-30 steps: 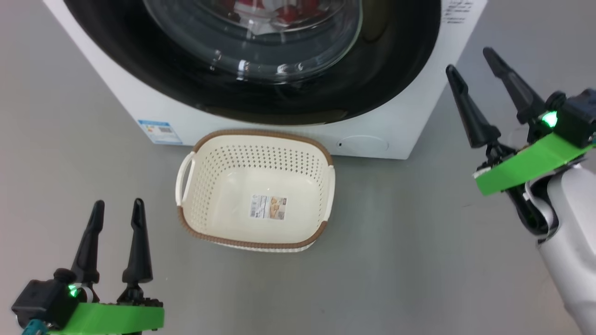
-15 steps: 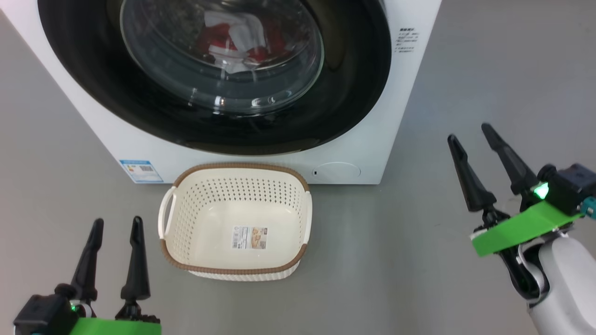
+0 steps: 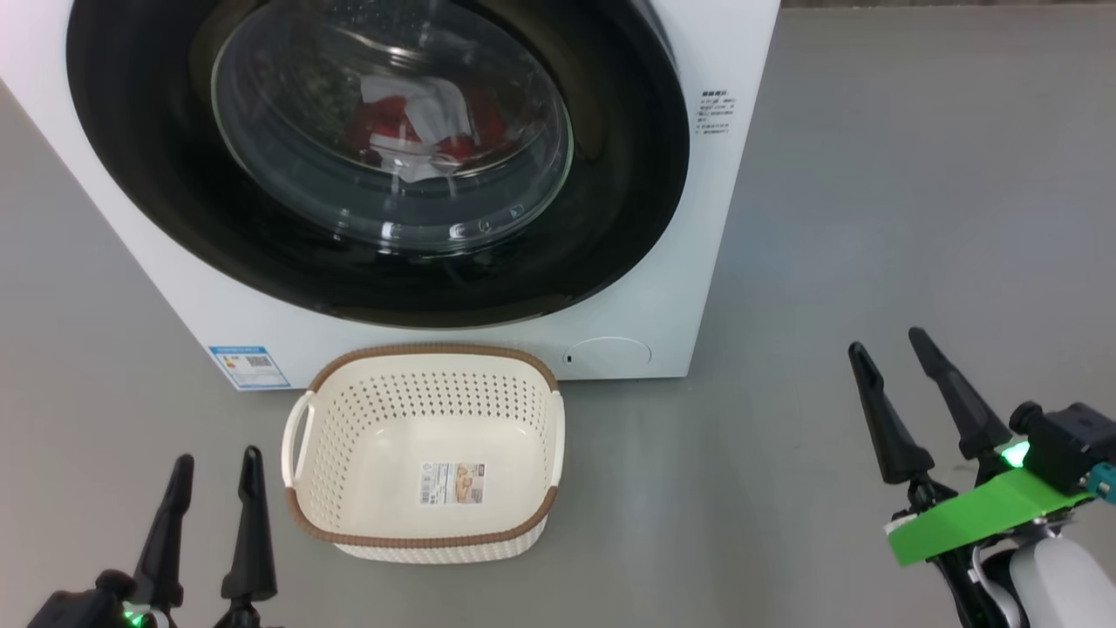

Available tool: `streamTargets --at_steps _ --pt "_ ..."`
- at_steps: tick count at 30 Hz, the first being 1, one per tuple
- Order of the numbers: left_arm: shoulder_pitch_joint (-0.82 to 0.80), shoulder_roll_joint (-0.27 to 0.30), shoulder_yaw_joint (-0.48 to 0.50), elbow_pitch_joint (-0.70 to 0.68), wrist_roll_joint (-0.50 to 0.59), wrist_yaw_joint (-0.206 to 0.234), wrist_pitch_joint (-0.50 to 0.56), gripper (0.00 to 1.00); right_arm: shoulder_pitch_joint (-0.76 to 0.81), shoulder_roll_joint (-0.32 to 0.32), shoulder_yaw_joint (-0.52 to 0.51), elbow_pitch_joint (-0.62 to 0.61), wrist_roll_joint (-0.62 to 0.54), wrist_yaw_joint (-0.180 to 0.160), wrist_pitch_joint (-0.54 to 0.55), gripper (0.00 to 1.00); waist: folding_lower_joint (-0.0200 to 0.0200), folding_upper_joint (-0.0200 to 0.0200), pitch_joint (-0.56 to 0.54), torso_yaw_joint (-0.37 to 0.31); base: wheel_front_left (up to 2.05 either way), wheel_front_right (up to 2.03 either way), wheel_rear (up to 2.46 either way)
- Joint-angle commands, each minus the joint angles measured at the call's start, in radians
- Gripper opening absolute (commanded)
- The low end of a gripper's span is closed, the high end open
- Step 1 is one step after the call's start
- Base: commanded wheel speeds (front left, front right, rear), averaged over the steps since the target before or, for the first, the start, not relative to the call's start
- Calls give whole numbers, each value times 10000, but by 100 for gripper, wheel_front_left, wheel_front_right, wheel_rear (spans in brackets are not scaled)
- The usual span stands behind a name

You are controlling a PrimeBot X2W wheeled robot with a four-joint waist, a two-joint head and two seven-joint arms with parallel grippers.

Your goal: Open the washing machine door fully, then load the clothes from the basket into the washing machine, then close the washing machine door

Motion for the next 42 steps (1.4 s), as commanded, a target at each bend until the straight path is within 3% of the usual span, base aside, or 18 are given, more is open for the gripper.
streamTargets --at_steps 1,42 --pt "-73 258 245 -210 -239 -31 -80 100 217 -7 91 -304 -62 -53 -46 100 0 0 -147 -51 0 0 0" --pt "198 443 87 -294 -89 -31 -80 100 736 166 -107 -129 -405 -53 -46 100 0 0 -494 35 0 0 0"
